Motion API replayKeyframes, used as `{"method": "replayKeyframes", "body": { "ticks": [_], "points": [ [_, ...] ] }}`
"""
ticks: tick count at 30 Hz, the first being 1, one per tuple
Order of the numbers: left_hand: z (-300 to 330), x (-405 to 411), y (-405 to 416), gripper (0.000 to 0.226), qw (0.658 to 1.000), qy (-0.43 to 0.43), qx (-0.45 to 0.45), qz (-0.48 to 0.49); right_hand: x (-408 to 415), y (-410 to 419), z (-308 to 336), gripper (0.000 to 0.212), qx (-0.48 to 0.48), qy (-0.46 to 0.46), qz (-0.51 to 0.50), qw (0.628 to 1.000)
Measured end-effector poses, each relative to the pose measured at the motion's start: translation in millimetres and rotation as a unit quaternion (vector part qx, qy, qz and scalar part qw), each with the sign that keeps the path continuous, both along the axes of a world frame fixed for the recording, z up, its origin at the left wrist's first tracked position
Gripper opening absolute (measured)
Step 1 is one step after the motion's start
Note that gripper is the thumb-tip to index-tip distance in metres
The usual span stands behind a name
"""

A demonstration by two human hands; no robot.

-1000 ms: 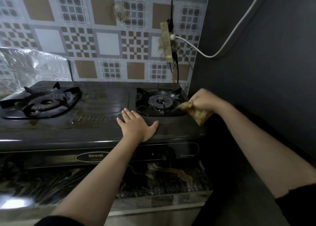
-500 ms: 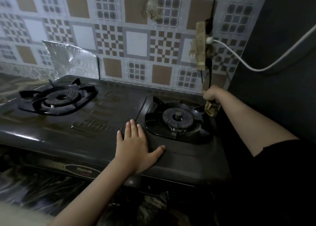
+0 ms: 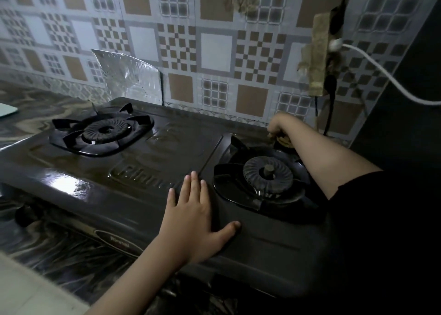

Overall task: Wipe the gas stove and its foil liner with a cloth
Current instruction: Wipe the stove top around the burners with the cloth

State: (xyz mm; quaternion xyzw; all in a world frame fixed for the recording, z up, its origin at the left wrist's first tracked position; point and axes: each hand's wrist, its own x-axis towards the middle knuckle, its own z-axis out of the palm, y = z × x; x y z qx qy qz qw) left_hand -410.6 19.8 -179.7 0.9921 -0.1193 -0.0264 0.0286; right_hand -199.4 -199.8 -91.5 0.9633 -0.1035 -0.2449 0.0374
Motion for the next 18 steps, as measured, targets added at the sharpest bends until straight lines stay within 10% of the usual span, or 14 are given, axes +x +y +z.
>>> {"method": "replayKeyframes", "body": {
  "ticks": [18],
  "points": [
    [0, 0, 1, 0.115, 1.0, 0.008, -0.004, 0.001, 50, 78, -24, 0.017, 0.16, -0.159, 0.047, 0.973]
  ]
}}
